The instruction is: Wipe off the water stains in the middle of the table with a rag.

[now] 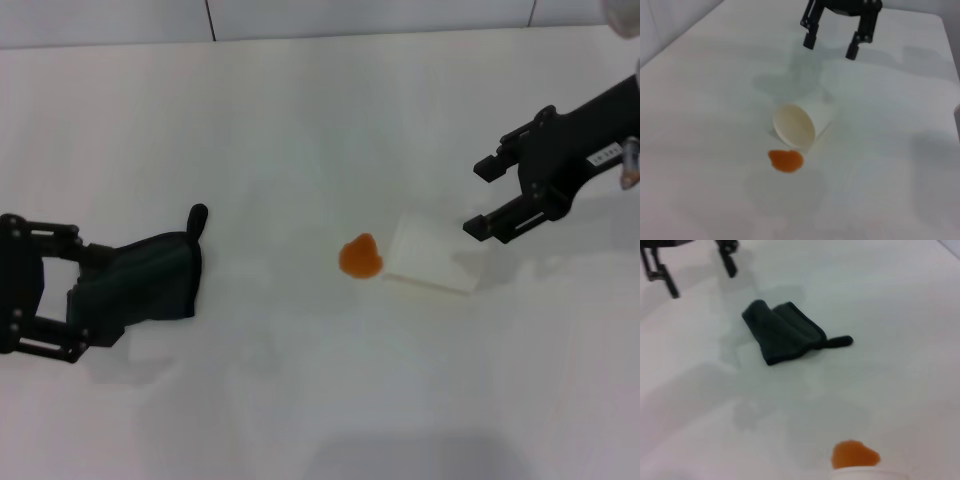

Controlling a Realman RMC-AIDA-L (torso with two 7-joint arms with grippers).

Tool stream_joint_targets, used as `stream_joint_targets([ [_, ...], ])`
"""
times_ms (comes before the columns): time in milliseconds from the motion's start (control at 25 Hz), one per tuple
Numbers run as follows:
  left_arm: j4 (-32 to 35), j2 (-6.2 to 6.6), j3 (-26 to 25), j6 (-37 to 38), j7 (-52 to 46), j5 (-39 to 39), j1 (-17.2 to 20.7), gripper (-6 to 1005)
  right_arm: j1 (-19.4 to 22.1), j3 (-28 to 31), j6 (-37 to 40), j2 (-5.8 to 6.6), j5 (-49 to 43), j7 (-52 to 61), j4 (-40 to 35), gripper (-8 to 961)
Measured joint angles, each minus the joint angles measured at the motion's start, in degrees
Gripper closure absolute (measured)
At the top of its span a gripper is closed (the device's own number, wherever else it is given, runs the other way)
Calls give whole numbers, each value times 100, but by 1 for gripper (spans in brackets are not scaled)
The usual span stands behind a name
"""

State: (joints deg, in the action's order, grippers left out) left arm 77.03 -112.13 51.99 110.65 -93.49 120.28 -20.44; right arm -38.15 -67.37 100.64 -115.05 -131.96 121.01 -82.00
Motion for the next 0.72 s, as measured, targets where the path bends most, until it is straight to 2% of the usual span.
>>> stream_joint_targets([
  [280,41,-14,-60,23,-45,39,208,183,-683,-601,20,-10,-756,814,425,214],
  [440,43,-16,-32,31,-47,65,209,183,-1084,-1109,-3,-16,-1093,1296,860,214],
  [640,47,-17,85,50,-45,84,156,183,-1376,-1502,-217,-39,-1194,1600,1170,214],
  [720,49,-62,117,52,-37,227,129,183,-1520,-1626,-324,-49,-1221,1733,1335,214],
])
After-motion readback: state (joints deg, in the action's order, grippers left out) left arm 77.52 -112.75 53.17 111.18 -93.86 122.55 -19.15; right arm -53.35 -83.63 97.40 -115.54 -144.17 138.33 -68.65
